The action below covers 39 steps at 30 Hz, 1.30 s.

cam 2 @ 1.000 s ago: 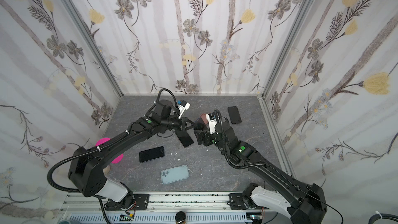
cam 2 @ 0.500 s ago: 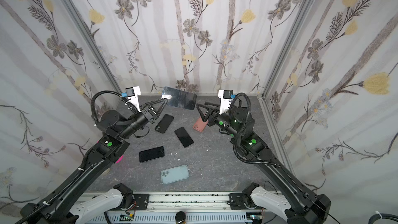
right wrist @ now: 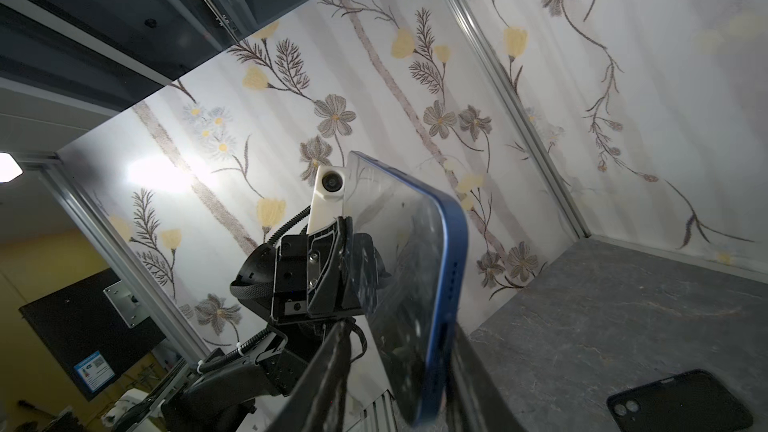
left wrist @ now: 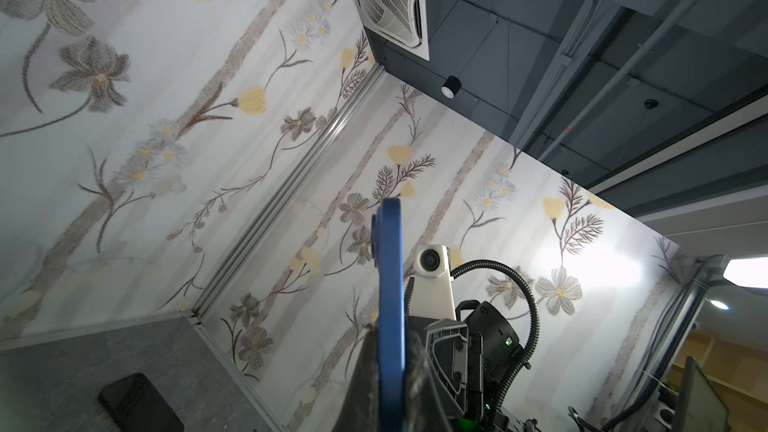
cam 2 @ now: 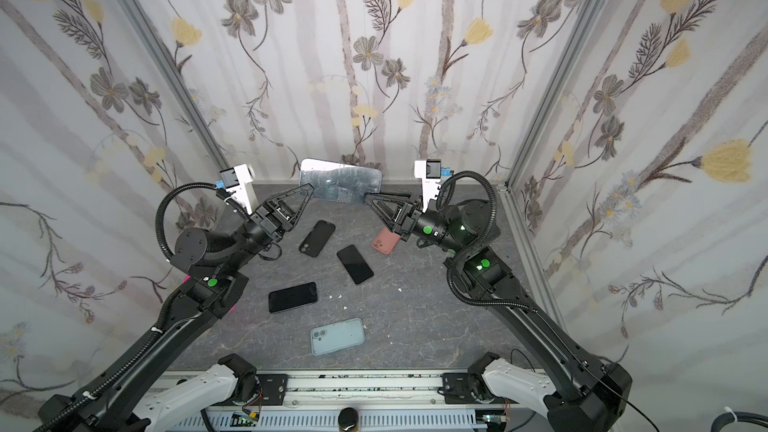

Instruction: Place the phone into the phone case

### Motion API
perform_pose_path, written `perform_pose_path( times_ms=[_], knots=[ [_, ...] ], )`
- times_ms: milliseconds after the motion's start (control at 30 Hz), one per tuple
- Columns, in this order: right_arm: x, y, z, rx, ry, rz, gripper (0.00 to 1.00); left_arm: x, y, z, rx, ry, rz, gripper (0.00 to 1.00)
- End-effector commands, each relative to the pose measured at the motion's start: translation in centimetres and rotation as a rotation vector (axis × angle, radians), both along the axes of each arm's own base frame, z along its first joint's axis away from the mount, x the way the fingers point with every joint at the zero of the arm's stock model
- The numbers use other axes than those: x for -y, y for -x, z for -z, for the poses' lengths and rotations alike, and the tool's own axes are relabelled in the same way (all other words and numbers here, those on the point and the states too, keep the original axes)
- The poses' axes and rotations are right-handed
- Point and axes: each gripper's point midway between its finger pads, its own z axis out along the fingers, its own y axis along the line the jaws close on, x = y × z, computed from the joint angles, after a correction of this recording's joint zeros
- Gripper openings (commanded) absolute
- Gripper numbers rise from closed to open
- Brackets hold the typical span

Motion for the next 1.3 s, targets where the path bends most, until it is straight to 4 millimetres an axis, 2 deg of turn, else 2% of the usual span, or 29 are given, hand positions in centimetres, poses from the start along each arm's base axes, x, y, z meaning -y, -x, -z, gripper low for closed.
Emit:
perform_pose_path(
  times_ms=[0, 100, 333, 500, 533, 567, 600, 667, 800, 867, 967, 1100, 1200, 1267],
  knots=[
    [0.2, 1.3, -2.1, 0.057, -0.046, -0.046, 0.43, -0.5, 2.0, -1.7, 0.065, 0.057, 0.061, 0.00],
    [0.1, 1.5, -2.5, 0.062, -0.055, -0.063, 0.40, -0.4, 2.2, -1.5, 0.063, 0.048, 0.068, 0.00],
    [0.2, 2.2, -3.4, 0.072, -0.086, -0.098, 0.00, -0.2, 2.5, -0.8, 0.061, 0.022, 0.078, 0.00],
    [0.3, 2.2, -3.3, 0.049, -0.097, -0.106, 0.00, -0.5, 1.6, 0.3, 0.033, -0.020, 0.009, 0.00],
    [0.3, 2.0, -3.1, 0.036, -0.095, -0.096, 0.00, -0.7, 1.1, 0.7, 0.014, -0.033, -0.026, 0.13],
    [0.4, 1.7, -2.8, 0.018, -0.090, -0.077, 0.00, -1.0, 0.4, 1.2, -0.016, -0.049, -0.068, 0.47],
    [0.5, 1.3, -2.5, -0.001, -0.081, -0.056, 0.00, -1.2, -0.1, 1.9, -0.040, -0.063, -0.098, 0.64],
    [1.2, 0.2, -1.5, -0.034, -0.055, 0.020, 0.00, -2.0, -0.9, 3.5, -0.092, -0.096, -0.169, 0.83],
    [3.4, -1.9, 1.4, -0.104, 0.012, 0.183, 0.00, -3.6, -3.0, 9.3, -0.259, -0.248, -0.334, 0.84],
    [4.6, -2.7, 3.1, -0.143, 0.047, 0.246, 0.00, -4.7, -3.7, 13.1, -0.367, -0.369, -0.408, 0.81],
    [5.7, -3.2, 5.4, -0.182, 0.108, 0.305, 0.00, -5.1, -3.5, 19.1, -0.534, -0.548, -0.425, 0.77],
    [6.9, -3.5, 8.5, -0.225, 0.212, 0.385, 0.00, -3.3, -1.1, 27.2, -0.750, -0.676, -0.311, 0.72],
    [7.7, -3.6, 10.4, -0.252, 0.270, 0.425, 0.00, -0.8, 1.5, 31.8, -0.847, -0.708, -0.215, 0.71],
    [8.0, -3.7, 11.3, -0.266, 0.292, 0.439, 0.00, 0.8, 3.1, 34.0, -0.890, -0.723, -0.149, 0.72]
  ],
)
